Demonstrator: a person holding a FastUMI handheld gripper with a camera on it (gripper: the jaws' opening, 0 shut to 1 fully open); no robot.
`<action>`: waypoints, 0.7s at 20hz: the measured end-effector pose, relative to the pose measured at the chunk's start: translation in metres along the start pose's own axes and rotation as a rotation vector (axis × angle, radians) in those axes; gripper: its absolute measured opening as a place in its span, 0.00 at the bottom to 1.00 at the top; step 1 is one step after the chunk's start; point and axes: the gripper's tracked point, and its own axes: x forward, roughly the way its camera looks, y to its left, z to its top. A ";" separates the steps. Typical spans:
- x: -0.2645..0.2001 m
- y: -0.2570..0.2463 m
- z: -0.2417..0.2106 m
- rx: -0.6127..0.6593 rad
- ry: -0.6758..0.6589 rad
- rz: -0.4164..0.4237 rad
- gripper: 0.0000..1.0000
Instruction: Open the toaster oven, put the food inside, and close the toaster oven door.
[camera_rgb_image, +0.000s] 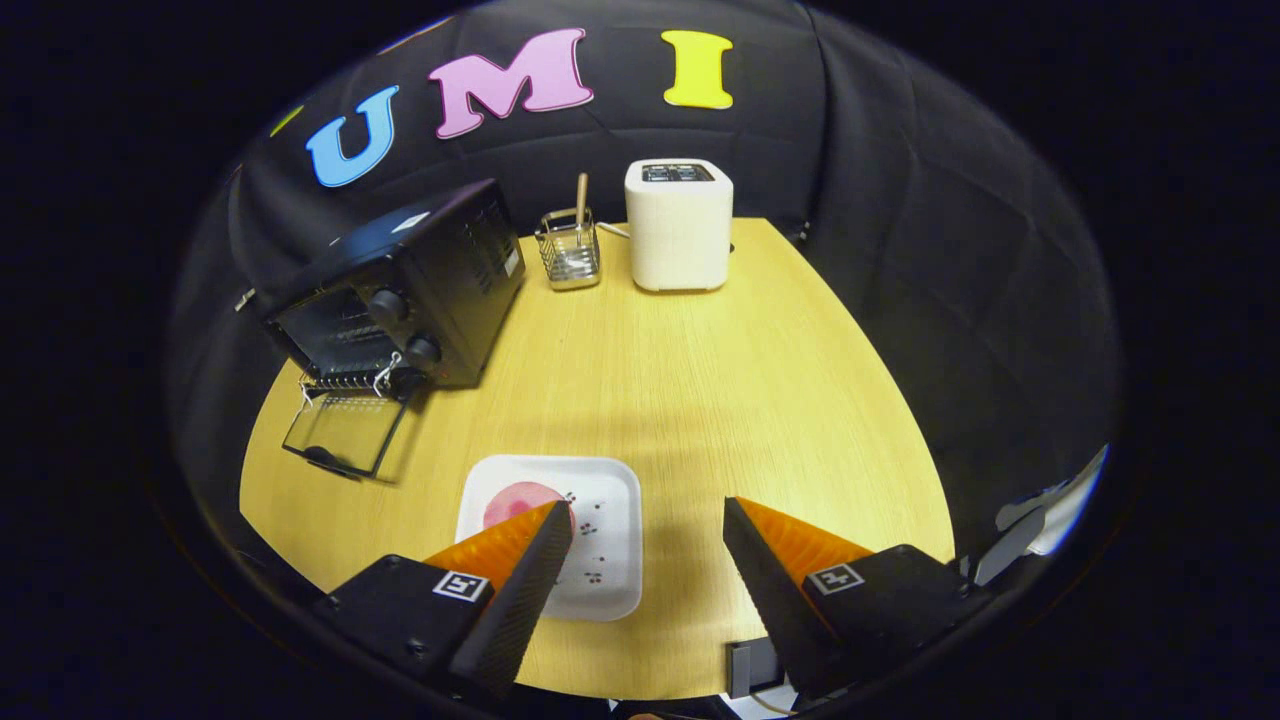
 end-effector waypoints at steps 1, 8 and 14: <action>0.006 -0.001 -0.008 -0.001 0.024 0.013 0.99; 0.035 0.005 -0.044 -0.010 0.166 0.059 0.99; 0.042 0.011 -0.071 -0.008 0.249 0.060 0.97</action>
